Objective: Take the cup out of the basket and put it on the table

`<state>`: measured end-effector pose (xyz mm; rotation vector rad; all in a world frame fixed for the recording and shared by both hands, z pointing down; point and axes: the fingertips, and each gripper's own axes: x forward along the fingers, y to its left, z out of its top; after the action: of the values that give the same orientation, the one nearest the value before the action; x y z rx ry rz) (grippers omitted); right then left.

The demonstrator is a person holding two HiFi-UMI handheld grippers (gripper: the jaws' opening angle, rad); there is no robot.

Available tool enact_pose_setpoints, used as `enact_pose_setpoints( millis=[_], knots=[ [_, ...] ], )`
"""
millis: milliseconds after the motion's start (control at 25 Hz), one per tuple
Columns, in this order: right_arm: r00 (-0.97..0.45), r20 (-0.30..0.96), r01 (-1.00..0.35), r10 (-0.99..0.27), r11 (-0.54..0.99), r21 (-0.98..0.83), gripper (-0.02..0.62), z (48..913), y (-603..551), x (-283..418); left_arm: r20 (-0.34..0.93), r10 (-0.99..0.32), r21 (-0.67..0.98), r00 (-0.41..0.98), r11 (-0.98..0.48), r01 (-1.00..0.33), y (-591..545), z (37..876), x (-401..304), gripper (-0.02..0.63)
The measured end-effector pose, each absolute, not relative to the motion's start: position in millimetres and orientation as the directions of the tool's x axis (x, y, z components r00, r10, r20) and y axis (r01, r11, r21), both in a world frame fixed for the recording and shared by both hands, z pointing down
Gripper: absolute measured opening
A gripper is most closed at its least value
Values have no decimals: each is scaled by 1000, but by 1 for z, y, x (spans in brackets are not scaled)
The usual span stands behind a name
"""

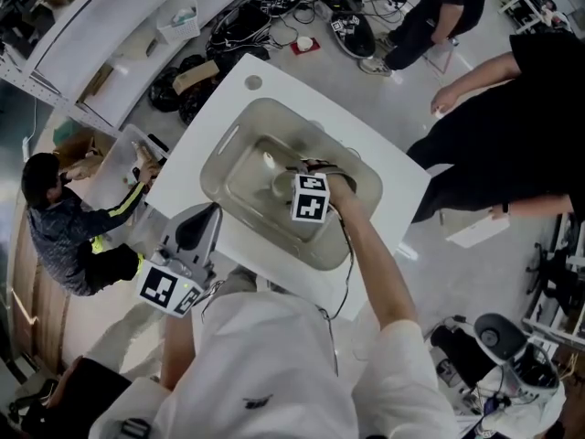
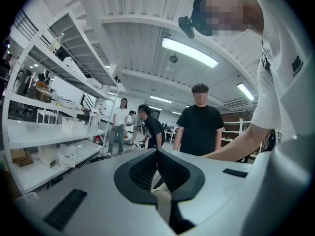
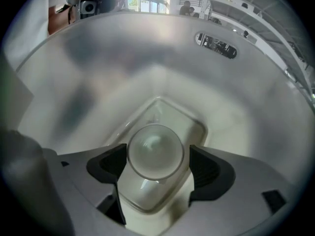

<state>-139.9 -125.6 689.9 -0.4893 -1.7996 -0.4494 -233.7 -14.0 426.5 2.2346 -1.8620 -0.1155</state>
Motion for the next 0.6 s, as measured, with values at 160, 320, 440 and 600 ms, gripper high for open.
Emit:
enact_pose_setpoints(
  millis=[160,320,440,600],
  knots=[
    [-236,965,542,114,840,33,382,697,-124,-141,92,-978,228,185,-161,-960,-12,429,-236,11],
    [-207,970,555,125,832,11,385,698,-123,-141,96,-978,229,185,-159,-960,-12,432,-236,11],
    [-180,976,560,120,828,2,386,705,-123,-138,100,-978,230,185,-159,-960,-12,434,-234,11],
    [-180,978,559,107,829,12,390,709,-123,-140,102,-978,234,183,-155,-960,-10,434,-236,10]
  ],
)
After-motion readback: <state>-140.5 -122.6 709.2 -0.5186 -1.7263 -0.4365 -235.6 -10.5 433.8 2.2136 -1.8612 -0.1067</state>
